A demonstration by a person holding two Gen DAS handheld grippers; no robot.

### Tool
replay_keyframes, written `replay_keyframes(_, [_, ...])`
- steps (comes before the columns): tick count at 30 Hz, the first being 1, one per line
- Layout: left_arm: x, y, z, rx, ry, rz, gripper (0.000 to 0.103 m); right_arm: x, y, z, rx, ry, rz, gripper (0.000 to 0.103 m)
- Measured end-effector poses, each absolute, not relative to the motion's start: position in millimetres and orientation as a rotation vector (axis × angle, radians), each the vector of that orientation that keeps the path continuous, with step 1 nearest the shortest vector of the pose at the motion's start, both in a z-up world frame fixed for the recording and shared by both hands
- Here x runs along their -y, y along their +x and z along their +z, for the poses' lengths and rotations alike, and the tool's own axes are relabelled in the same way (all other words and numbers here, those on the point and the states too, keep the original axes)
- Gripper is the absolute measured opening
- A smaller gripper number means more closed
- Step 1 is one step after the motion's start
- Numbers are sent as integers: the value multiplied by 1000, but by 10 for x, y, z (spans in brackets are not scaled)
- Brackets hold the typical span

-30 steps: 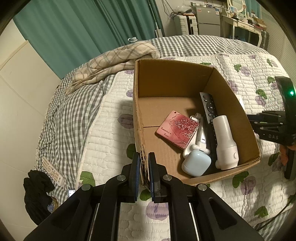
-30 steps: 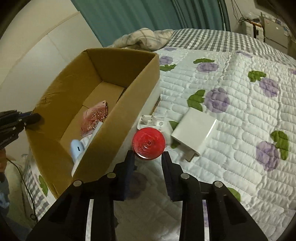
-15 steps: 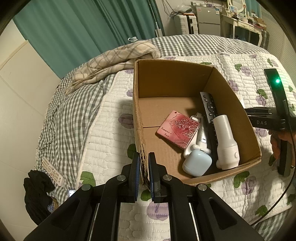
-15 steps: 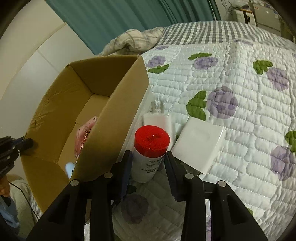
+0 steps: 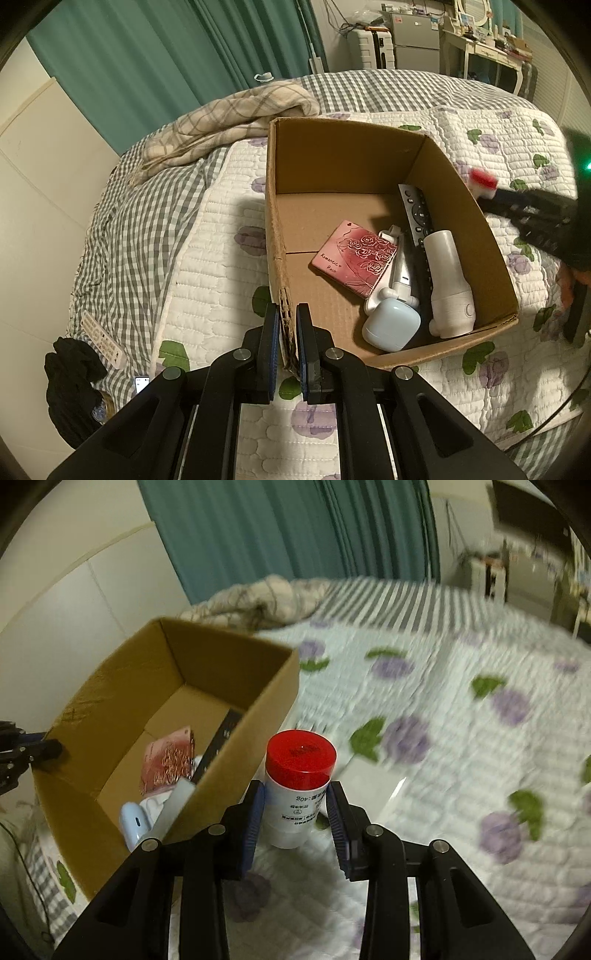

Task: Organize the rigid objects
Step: 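Carry the red-capped bottle into the box and release it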

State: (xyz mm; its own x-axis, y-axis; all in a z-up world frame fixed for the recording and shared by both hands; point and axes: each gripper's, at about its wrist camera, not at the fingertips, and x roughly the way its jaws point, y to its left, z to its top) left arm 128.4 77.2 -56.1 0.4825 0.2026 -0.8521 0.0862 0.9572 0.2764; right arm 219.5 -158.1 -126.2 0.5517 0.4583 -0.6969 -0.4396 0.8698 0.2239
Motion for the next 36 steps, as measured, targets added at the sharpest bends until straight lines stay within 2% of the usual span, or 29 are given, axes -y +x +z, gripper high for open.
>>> replay_keyframes(9, [-771,1291,-559,-1069,296,72,8,1602,1993,-351,-647,-35,523,35])
replay_keyframes(14, [-770,1294,-557,-1069,296,72,8,1205,1847,-83,-637,-75,610,35])
replay_keyframes(23, [-769,1303,-551,-1065,297,73,8,509,1707,-532,-792,-143,738,34])
replay_keyframes(36, [-779,1291,-556,-1060,291,70,8,198,1954,-1054,-939,-141,734,35])
